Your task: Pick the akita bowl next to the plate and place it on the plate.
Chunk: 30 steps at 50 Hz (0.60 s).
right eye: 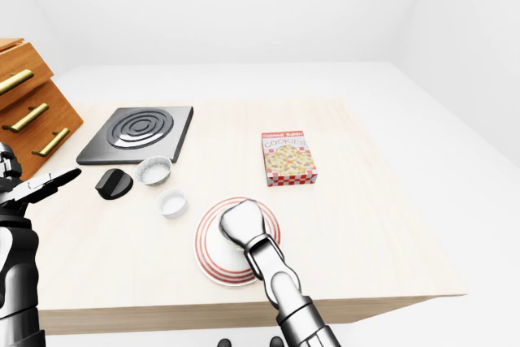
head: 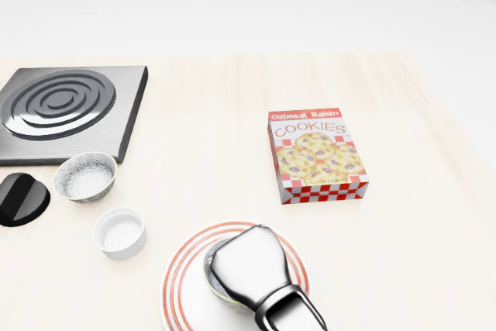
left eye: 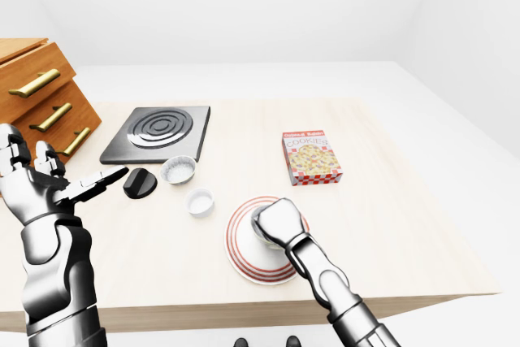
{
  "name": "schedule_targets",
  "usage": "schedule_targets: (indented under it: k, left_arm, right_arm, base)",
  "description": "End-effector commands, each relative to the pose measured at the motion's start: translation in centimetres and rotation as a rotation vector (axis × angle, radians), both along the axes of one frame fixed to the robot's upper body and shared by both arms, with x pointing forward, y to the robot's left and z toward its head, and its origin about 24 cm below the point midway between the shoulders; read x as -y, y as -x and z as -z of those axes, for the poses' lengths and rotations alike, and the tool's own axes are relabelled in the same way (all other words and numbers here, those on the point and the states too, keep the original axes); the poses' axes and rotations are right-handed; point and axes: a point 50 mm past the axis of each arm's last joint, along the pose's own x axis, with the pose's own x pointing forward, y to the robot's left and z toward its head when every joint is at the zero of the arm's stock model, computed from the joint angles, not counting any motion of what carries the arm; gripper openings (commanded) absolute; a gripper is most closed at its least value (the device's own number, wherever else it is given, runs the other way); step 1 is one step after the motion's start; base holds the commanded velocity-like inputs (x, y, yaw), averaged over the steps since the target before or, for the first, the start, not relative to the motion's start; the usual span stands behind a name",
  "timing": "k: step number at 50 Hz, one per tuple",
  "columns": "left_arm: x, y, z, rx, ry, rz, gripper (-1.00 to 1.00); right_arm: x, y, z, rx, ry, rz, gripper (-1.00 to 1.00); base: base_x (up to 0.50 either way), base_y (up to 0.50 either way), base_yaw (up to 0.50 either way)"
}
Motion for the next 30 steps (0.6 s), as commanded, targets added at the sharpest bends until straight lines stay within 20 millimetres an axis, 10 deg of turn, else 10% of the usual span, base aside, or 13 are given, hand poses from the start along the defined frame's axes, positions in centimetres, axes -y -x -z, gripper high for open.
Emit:
schedule_targets:
  k: [1,19,30]
  left_arm:
    - [0.0,0.0,0.1,-0.003,0.002,-0.001,1.00]
    - [-0.1,0.0,-0.1,0.003,0.003,-0.004,1.00]
    - [0.1,-0.3,0.3,-0.009,0.013,0.001,1.00]
  right_arm:
    - [-0.1,0.0,-0.5,0.002,-0.033,0.002,1.00]
    - [1.0,0.7,-2.9,-0.036,-0.029,0.043,1.00]
    - [6.9,3.8,-10.4,-0.109,-0.140,0.159,1.00]
  base:
    - [0.00,0.00,0.00]
    - [0.00,0.00,0.00]
    - [0.00,0.00,0.00]
